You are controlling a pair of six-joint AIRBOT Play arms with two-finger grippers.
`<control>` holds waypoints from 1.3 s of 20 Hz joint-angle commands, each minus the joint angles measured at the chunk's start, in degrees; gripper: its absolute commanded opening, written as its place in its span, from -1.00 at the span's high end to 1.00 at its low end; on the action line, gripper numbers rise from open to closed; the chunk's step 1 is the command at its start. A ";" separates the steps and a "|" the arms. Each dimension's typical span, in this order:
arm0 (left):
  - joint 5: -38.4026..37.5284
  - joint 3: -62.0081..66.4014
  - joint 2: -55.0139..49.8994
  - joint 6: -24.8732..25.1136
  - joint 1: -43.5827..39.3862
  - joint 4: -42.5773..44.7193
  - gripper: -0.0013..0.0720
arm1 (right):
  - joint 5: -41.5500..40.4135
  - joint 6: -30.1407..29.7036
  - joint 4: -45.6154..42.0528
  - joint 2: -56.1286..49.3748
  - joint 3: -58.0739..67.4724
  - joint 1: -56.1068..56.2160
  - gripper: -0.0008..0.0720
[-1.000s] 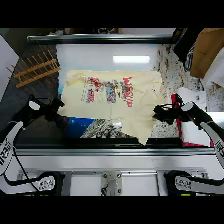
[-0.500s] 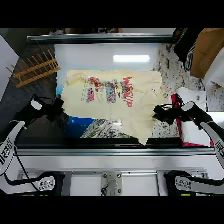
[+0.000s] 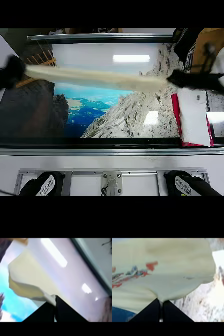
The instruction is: Fold the clothes and pants, and hang the long-sleeved shirts on hangers.
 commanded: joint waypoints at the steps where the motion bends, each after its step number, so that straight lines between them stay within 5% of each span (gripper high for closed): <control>1: -0.52 10.03 12.66 3.17 2.49 0.13 0.95 | 1.66 -0.46 -0.17 10.95 13.51 -0.04 0.93; 6: -0.50 14.05 27.28 4.04 4.48 0.46 0.95 | -2.40 0.44 -1.64 24.33 19.45 -0.04 0.93; 13: -7.58 14.03 30.62 4.02 10.88 -0.04 0.95 | -0.87 15.23 -16.09 29.62 19.45 -0.04 0.94; 20: -26.10 14.03 4.94 8.81 6.19 0.17 0.95 | 19.87 14.80 -12.94 6.99 18.56 1.66 0.94; 26: -23.32 14.05 -26.84 8.55 -4.50 5.99 0.95 | 20.17 13.07 -15.43 -21.88 18.62 5.90 0.93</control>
